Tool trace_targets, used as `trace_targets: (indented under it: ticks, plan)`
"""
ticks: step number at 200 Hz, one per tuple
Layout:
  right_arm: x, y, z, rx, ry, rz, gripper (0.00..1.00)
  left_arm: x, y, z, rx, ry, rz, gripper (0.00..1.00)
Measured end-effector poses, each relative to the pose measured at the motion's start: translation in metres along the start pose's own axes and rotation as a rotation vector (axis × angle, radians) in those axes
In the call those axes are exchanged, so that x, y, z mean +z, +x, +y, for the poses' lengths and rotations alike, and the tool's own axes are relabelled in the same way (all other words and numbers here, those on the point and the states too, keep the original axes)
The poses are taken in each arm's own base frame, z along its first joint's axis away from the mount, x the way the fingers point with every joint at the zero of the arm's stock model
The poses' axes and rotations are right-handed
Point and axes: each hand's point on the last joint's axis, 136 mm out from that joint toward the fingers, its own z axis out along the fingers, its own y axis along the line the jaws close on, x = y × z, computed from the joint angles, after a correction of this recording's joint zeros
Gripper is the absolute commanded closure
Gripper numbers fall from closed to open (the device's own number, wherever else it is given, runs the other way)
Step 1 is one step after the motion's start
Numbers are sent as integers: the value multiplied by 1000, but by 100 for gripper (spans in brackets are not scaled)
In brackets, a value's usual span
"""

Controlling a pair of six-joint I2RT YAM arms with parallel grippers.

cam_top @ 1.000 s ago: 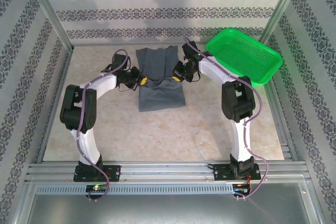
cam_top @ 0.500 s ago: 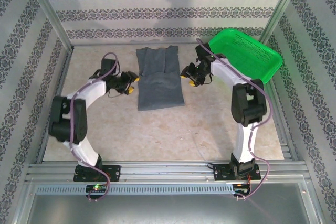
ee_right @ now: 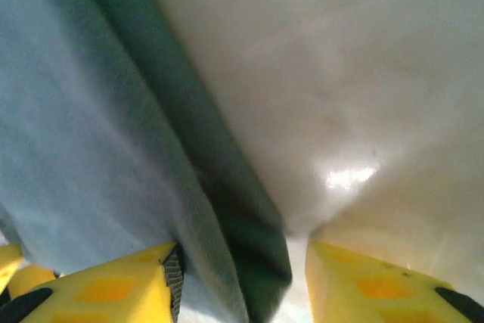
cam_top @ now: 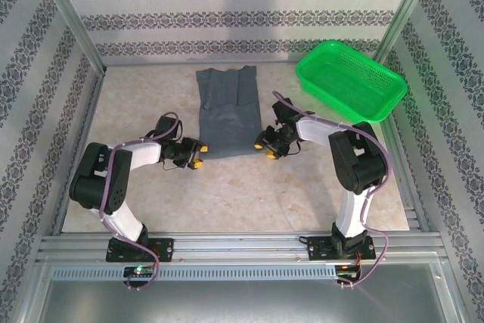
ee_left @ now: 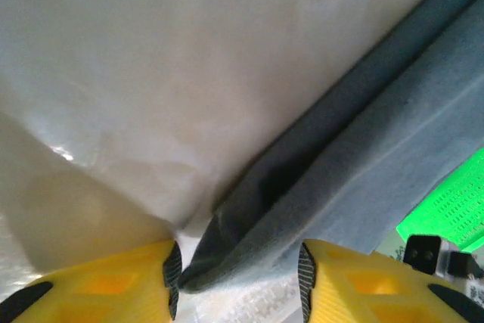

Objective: Fold and stack the t-shirts

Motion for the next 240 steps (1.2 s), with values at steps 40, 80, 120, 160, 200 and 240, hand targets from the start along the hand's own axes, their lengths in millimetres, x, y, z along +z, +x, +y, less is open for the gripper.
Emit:
trace_targets:
  ticks: [40,80,120,160,200,240]
  plan:
    - [8,-12,8,35,-25,-12,100,11,0,-1,-28,-4,33,99]
    - [4,-13,9,52,-38,-33,100,12,-3,-20,44,29,-10,100]
    - [-15,16,7,18,-55,-37,100,-20,17,-24,125,72,-28,100]
    - [-23,94,-10,-49,-32,56,100,-49,63,39,147,25,34,100]
    - [-62,146,-7,-81,-71,82,100,-95,94,41,201,82,22,100]
    - [-110,134,32,-49,-140,-4,100,-130,96,-27,259,195,-58,100]
